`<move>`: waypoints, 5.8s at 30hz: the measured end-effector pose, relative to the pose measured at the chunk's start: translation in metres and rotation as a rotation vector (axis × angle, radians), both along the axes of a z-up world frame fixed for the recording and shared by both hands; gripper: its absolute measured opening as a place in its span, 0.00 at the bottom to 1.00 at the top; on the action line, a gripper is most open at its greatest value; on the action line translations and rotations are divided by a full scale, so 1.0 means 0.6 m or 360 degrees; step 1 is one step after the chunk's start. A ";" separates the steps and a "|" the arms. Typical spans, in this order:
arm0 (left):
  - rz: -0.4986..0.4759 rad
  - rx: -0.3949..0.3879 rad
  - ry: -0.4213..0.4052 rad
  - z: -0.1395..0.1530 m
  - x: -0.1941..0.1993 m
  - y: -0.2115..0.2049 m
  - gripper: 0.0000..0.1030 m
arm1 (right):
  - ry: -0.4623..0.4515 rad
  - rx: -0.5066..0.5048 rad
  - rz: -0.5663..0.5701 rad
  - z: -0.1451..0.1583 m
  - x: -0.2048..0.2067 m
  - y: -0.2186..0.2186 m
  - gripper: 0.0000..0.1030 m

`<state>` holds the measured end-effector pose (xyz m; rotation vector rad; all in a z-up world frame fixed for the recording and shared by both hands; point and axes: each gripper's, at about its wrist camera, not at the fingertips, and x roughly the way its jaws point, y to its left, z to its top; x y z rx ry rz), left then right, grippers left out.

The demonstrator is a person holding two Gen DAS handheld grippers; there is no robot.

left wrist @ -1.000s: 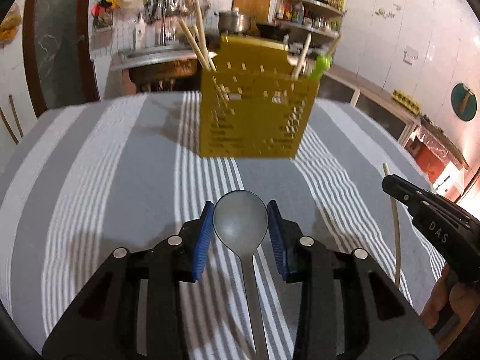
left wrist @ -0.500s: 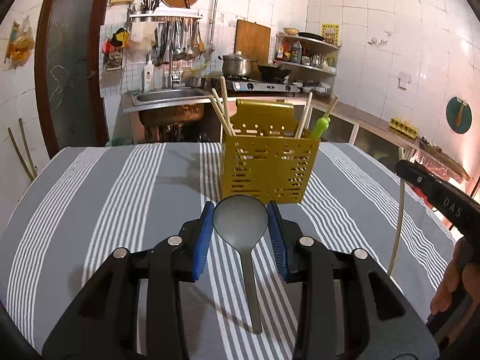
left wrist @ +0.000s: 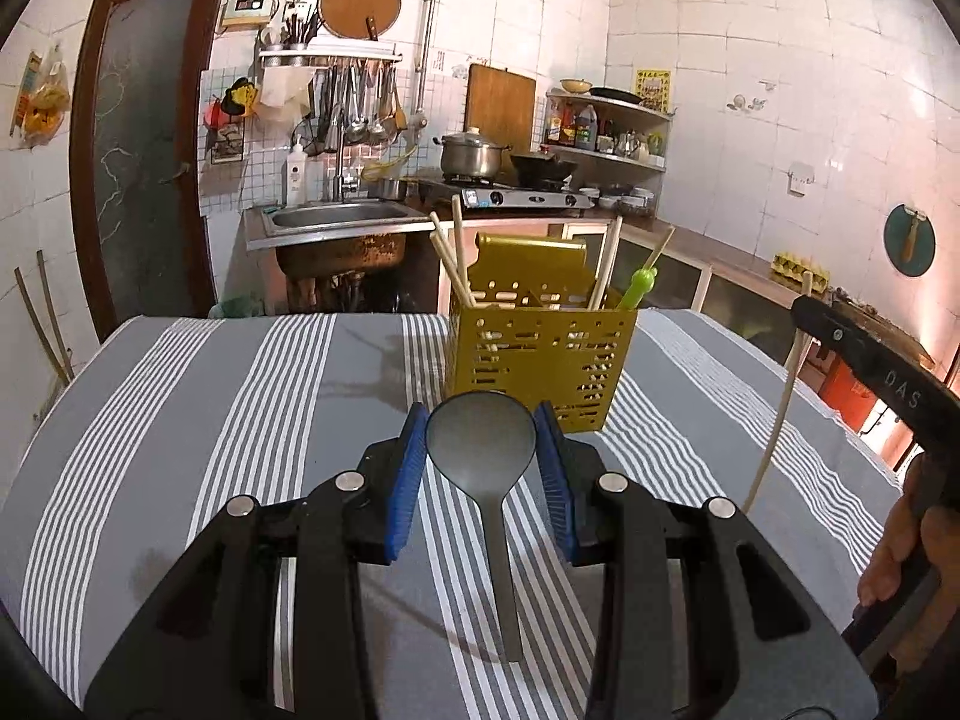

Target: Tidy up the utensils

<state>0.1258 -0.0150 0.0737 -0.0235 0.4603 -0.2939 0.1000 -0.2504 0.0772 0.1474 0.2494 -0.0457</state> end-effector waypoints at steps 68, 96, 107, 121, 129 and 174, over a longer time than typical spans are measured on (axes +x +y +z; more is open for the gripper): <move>0.0152 0.0049 -0.0203 0.028 0.024 0.022 0.95 | 0.0102 -0.0094 0.0031 0.000 0.049 0.002 0.93; 0.0305 0.0083 -0.0211 -0.107 -0.053 0.039 0.95 | 0.0054 -0.0105 -0.0057 -0.144 -0.051 0.034 0.96; 0.0270 0.0093 -0.0242 -0.108 -0.063 0.031 0.95 | 0.0045 -0.0141 -0.0063 -0.146 -0.056 0.043 0.96; 0.0270 0.0092 -0.0239 -0.107 -0.064 0.031 0.95 | 0.0047 -0.0137 -0.0065 -0.145 -0.056 0.044 0.96; 0.0269 0.0101 -0.0245 -0.107 -0.065 0.030 0.95 | 0.0038 -0.0149 -0.0072 -0.146 -0.057 0.046 0.96; 0.0256 0.0116 -0.0249 -0.103 -0.064 0.022 0.95 | 0.0011 -0.0205 -0.0131 -0.142 -0.069 0.057 0.96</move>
